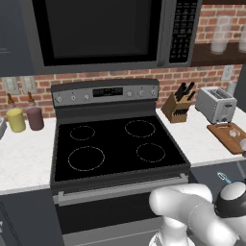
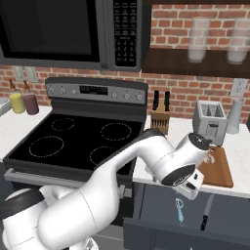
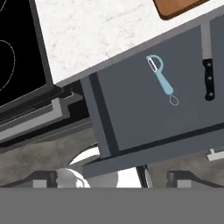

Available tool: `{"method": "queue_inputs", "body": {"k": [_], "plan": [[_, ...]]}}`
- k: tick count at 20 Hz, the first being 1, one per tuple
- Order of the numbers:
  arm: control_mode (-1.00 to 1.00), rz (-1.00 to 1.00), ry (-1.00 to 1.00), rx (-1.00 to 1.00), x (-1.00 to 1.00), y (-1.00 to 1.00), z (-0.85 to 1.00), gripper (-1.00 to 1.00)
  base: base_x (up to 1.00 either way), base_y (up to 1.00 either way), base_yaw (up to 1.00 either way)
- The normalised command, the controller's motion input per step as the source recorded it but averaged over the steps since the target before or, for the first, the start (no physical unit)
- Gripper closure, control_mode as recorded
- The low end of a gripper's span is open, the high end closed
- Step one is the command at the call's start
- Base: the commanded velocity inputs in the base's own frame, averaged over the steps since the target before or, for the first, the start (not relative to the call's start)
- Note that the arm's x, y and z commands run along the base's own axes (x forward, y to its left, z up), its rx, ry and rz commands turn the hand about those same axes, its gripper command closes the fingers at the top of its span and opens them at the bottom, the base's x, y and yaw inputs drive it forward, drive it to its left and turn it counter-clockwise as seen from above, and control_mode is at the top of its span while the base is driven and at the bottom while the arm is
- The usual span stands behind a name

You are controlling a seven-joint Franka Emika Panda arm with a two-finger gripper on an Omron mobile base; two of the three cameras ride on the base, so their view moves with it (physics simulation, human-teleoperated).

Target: Place the appropriate cutting tool for cutting the garlic skin on the cutting board.

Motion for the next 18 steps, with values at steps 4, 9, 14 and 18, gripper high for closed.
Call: {"method": "queue_inputs", "body": {"k": [4,9,14,18], "plan": [[-1.0,0.0,0.08,0.0,-0.22,-0.49,-0.43,-1.0,0.0,0.0,0.0],[-1.0,0.02,0.11,0.0,-0.15,-0.47,-0.38,-1.0,0.0,0.0,0.0],[-1.0,0.04,0.11,0.0,-0.07,-0.49,-0.35,-1.0,0.0,0.0,0.0],[-1.0,0.07,0.02,0.0,-0.03,-0.5,-0.34,-1.0,0.0,0.0,0.0]]}}
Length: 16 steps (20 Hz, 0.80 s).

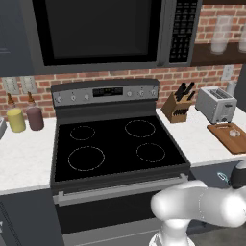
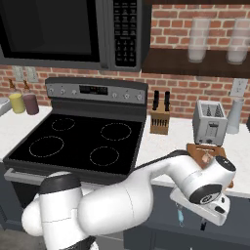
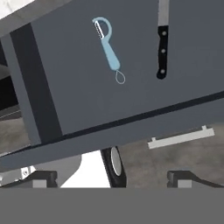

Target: Place the appropriate cutting tool for cutting the garlic skin on the cutting board.

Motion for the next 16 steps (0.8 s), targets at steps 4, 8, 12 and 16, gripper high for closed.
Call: {"method": "queue_inputs", "body": {"k": [4,8,12,16], "plan": [[-1.0,0.09,0.0,0.0,-0.01,-0.46,-0.26,-1.0,0.0,0.0,0.0],[-1.0,0.1,0.0,0.0,0.0,-0.42,-0.21,-1.0,0.0,0.0,0.0],[-1.0,0.09,0.0,0.0,0.02,-0.37,-0.29,-1.0,0.0,0.0,0.0],[-1.0,0.09,0.0,0.0,0.07,-0.27,-0.42,-1.0,0.0,0.0,0.0]]}}
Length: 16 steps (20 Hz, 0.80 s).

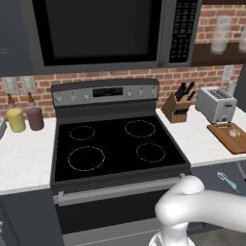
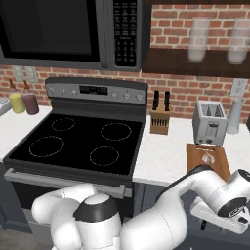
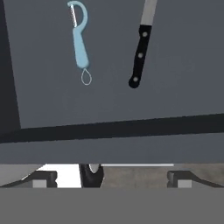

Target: Place the appropriate cutting tool for cutting the garlic skin on the cutting board.

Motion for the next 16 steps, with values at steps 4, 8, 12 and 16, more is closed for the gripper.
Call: {"method": "queue_inputs", "body": {"k": [4,8,12,16], "plan": [[-1.0,0.07,0.0,0.0,0.13,-0.14,-0.48,-1.0,0.0,0.0,0.0],[-1.0,0.07,0.0,0.0,0.2,-0.1,-0.34,-1.0,0.0,0.0,0.0],[-1.0,0.07,0.0,0.0,0.18,-0.08,-0.19,-1.0,0.0,0.0,0.0],[-1.0,0.05,0.01,0.0,0.15,-0.02,-0.2,-1.0,0.0,0.0,0.0]]}}
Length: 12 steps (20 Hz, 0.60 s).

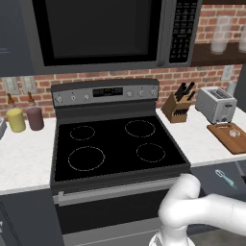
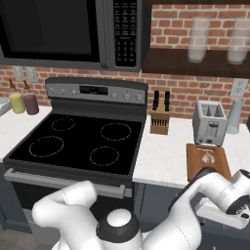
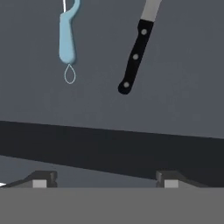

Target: Place the appropriate cutting tool for cutting the garlic skin on the cutting board.

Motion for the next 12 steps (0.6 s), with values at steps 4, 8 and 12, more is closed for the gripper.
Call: {"method": "queue_inputs", "body": {"k": [4,8,12], "plan": [[-1.0,0.04,0.03,0.0,0.14,0.0,-0.34,-1.0,0.0,0.0,0.0],[-1.0,0.01,0.06,0.0,-0.03,0.0,-0.54,-1.0,0.0,0.0,0.0],[-1.0,0.0,0.03,0.0,-0.44,0.0,-0.73,-1.0,0.0,0.0,0.0]]}}
